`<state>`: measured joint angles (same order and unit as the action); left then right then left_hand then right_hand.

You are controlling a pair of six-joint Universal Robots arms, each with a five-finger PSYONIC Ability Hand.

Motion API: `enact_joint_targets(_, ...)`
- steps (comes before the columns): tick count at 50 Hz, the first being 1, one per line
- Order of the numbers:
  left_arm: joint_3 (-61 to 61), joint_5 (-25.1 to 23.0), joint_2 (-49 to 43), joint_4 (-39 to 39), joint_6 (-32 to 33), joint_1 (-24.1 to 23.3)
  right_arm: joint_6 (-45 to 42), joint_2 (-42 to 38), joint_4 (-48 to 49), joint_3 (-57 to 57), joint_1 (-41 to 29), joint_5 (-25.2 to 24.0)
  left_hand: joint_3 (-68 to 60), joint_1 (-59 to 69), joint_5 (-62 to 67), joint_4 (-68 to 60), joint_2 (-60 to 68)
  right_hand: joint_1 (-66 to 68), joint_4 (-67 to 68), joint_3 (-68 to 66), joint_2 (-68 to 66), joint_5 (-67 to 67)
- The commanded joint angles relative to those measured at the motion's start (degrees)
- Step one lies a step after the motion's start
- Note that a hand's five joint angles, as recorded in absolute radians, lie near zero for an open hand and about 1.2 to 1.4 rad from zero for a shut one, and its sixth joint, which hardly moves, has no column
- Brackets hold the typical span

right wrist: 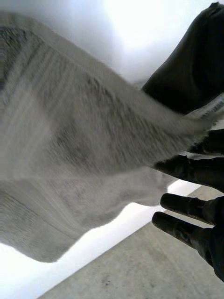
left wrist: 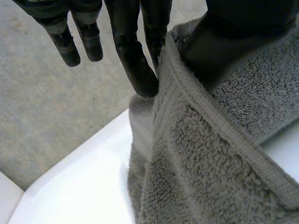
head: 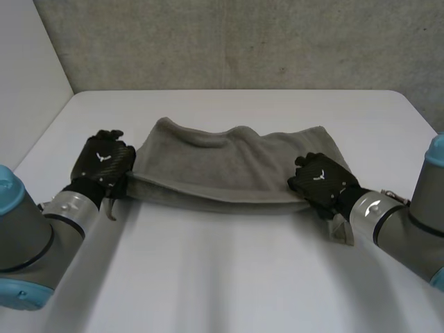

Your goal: Fold the towel.

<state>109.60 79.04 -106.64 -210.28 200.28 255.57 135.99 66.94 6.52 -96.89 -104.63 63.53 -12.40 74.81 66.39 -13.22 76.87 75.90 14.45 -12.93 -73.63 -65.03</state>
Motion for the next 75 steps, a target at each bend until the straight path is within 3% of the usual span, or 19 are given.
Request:
enact_joint_targets(1,-0.62,0.41,0.39,0.13,0.64,-0.25,5.84,0.03,1.57,-1.19,0.48,5.71,2.4,5.19,3.61,3.22,3.13,4.1,-4.45,2.93,-6.37,-4.97)
enact_joint_targets(2,-0.62,0.41,0.39,0.13,0.64,-0.25,5.86,0.03,1.57,-1.19,0.48,5.73,2.4,5.19,3.61,3.22,3.13,4.1,-4.45,2.93,-6.37,-4.97)
enact_joint_targets(4,-0.53,0.67,0.82,0.13,0.64,-0.16,11.55,0.03,1.92,-1.89,1.0,8.0,2.4,5.19,3.61,3.22,3.13,-22.6,-4.45,2.93,20.33,21.73)
enact_joint_targets(5,-0.53,0.67,0.82,0.13,0.64,-0.16,11.57,0.03,1.92,-1.9,1.01,8.01,2.4,5.19,3.61,3.22,3.13,-22.75,-4.45,2.93,20.49,21.88)
enact_joint_targets(6,-0.53,0.76,1.26,0.13,0.64,-0.07,13.92,0.03,2.01,-2.42,1.62,8.19,2.4,5.19,3.61,3.22,3.13,-33.24,-4.45,2.93,30.98,32.38)
enact_joint_targets(11,-0.35,0.94,2.32,0.13,0.55,0.63,17.99,-0.14,3.06,-3.04,2.85,8.19,2.4,5.19,3.61,3.22,3.13,-40.25,-4.45,2.93,37.98,39.38)
enact_joint_targets(33,-0.09,1.2,4.16,0.84,-0.06,6.17,25.02,-0.58,6.23,-2.6,7.42,9.15,2.4,5.19,3.61,3.22,3.13,-38.06,-4.45,2.93,35.8,37.19)
enact_joint_targets(35,-0.09,1.2,4.25,0.92,-0.15,6.17,25.02,-0.58,6.14,-2.6,7.6,9.15,2.4,5.19,3.61,3.22,3.13,-35.54,-4.45,2.93,33.27,34.67)
enact_joint_targets(37,0.0,1.2,4.25,1.19,-0.15,6.08,25.02,-0.67,5.7,-2.6,7.86,8.8,2.4,5.19,3.61,3.22,3.13,-16.47,-4.45,2.93,14.2,15.6)
enact_joint_targets(38,0.0,1.2,4.34,1.45,-0.24,6.08,25.02,-0.67,5.7,-2.6,7.86,8.8,2.4,5.19,3.61,3.22,3.13,-16.36,-4.45,2.93,14.1,15.49)
enact_joint_targets(39,0.09,1.2,4.69,1.8,-0.24,6.08,24.76,-0.67,5.7,-2.51,7.86,8.19,2.4,5.19,3.61,3.22,3.13,-3.87,-4.45,2.93,1.61,3.0)
enact_joint_targets(41,0.09,1.12,4.78,2.33,-0.33,6.08,24.5,-0.67,5.53,-2.25,7.78,8.01,2.4,5.19,3.61,3.22,3.13,4.02,-4.45,2.93,-6.29,-4.89)
enact_joint_targets(47,0.18,0.94,5.66,4.7,-0.41,5.73,23.44,1.09,4.82,-2.25,7.77,7.13,2.4,5.19,3.61,3.22,3.13,4.1,-4.45,2.93,-6.37,-4.97)
enact_joint_targets(55,0.0,0.67,9.44,8.83,-0.33,5.03,18.96,11.43,-5.61,0.03,9.18,-0.94,2.4,5.19,3.61,3.22,3.13,4.1,-4.45,2.93,-6.37,-4.97)
enact_joint_targets(62,-0.62,0.41,20.57,19.53,-0.33,5.03,18.52,21.54,-14.15,3.11,12.86,-6.04,2.4,5.19,3.61,3.22,3.13,4.1,-4.45,2.93,-6.37,-4.97)
enact_joint_targets(65,-0.97,-0.11,26.64,23.76,-1.02,5.03,18.69,24.82,-15.22,4.08,14.1,-7.63,2.4,5.19,3.61,3.22,3.13,4.1,-4.45,2.93,-6.37,-4.97)
enact_joint_targets(67,-1.14,-0.64,29.36,25.34,-1.73,5.11,19.22,30.42,-15.83,6.01,16.03,-11.22,2.4,5.19,3.61,3.22,3.13,4.1,-4.45,2.93,-6.37,-4.97)
enact_joint_targets(75,-2.81,-3.54,36.24,27.65,-5.24,5.38,20.27,34.57,-15.83,9.27,19.8,-14.57,2.4,5.19,3.61,3.22,3.13,4.1,-4.45,2.93,-6.37,-4.97)
